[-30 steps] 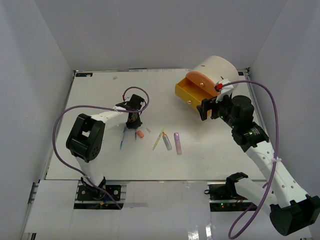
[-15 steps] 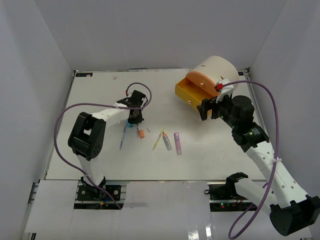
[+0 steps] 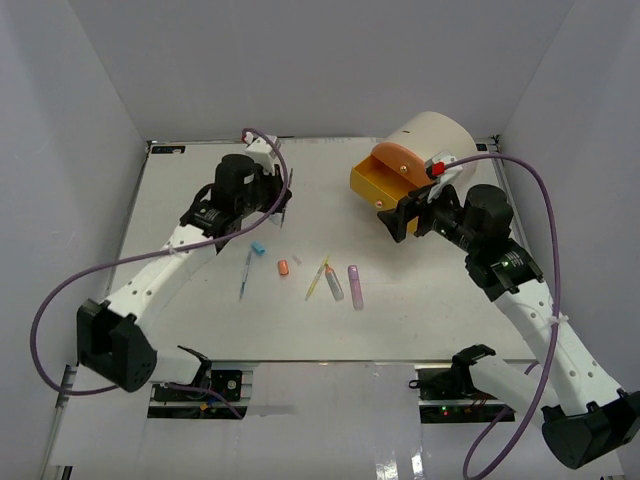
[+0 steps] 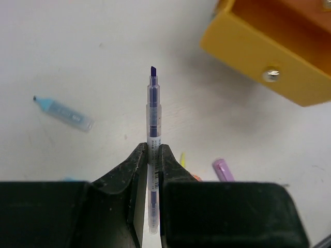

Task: Sort the stationery into containers
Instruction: Pick up the pen from the center of the board, then pick up the pen cap from the center of the board.

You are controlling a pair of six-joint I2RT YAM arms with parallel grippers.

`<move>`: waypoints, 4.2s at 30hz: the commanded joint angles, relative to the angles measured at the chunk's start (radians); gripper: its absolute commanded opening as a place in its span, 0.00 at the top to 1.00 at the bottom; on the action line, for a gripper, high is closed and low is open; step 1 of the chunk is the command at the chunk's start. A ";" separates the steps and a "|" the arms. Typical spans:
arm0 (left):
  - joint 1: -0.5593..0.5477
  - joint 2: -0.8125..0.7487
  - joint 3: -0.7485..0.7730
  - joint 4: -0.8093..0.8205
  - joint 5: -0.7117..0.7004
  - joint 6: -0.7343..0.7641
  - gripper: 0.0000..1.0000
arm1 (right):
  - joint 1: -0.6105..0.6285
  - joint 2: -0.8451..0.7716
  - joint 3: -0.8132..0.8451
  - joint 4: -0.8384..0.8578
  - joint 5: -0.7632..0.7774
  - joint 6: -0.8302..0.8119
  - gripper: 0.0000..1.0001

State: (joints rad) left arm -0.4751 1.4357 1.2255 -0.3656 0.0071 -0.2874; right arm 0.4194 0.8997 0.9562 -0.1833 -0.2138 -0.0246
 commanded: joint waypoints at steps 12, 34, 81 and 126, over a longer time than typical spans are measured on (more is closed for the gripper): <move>-0.005 -0.314 -0.245 0.350 0.533 0.318 1.00 | 0.254 0.229 0.170 0.251 -0.111 0.219 0.04; -0.005 -0.386 -0.353 0.452 0.593 0.309 1.00 | 0.323 0.421 0.217 0.444 -0.111 0.313 0.28; -0.005 -0.388 -0.379 0.498 0.622 0.260 0.43 | 0.349 0.413 0.185 0.505 -0.188 0.373 0.92; -0.005 -0.344 -0.386 0.496 0.547 0.238 1.00 | 0.337 0.210 0.076 0.357 -0.040 0.175 0.10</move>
State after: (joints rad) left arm -0.4805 1.0847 0.8406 0.1497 0.6334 -0.0517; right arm 0.7605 1.1904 1.0332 0.2192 -0.3439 0.2405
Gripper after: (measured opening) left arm 0.221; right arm 0.913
